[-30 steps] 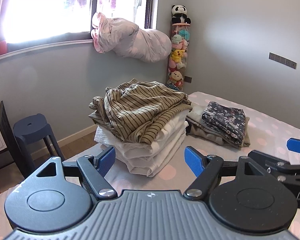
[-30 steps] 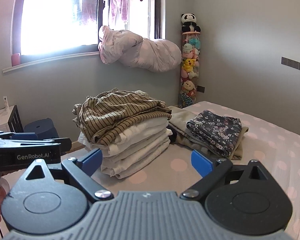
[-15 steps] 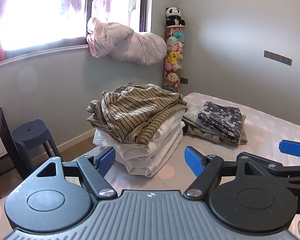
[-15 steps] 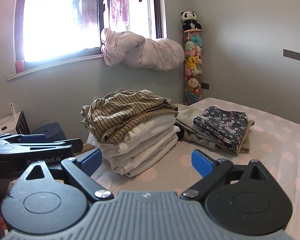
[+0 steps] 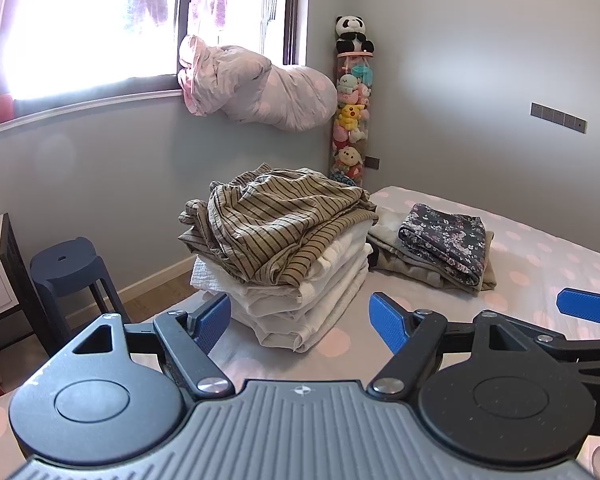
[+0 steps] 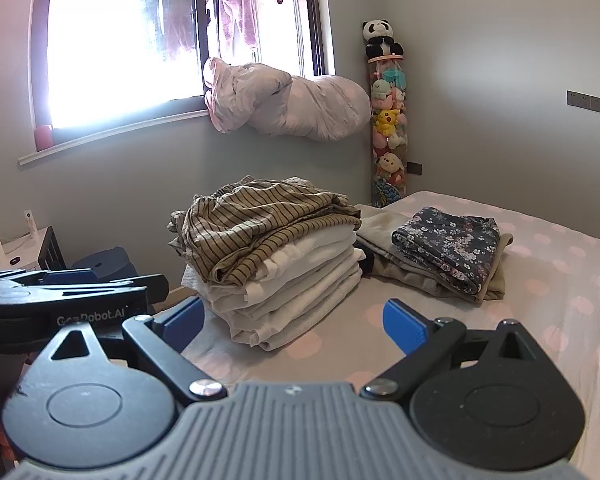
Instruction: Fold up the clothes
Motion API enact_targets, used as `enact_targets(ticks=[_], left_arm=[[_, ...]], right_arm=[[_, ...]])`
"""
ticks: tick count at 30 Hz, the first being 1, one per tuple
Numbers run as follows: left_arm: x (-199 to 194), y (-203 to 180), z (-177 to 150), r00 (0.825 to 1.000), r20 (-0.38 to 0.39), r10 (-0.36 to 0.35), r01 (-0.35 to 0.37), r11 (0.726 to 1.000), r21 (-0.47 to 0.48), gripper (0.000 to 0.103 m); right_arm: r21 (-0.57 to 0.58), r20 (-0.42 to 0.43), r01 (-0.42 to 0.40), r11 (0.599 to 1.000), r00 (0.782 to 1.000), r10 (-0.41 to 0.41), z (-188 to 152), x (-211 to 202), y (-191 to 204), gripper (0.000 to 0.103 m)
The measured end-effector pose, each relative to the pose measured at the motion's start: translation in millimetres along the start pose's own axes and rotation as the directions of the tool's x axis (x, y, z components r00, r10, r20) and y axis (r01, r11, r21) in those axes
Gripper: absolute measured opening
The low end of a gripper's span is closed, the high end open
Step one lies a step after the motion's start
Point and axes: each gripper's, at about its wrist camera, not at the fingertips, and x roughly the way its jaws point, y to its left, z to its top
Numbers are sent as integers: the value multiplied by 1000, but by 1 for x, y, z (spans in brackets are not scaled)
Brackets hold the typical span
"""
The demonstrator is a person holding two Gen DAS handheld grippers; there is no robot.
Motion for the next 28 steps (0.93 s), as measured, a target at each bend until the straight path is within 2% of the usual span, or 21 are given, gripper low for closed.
enact_targets(ticks=[28], left_arm=[[-9,-3,-3,1000,-4,4,-4,1000,-10,76]], right_arm=[[13,3,-11,1000,1000,11,-3,-7,-2,97]])
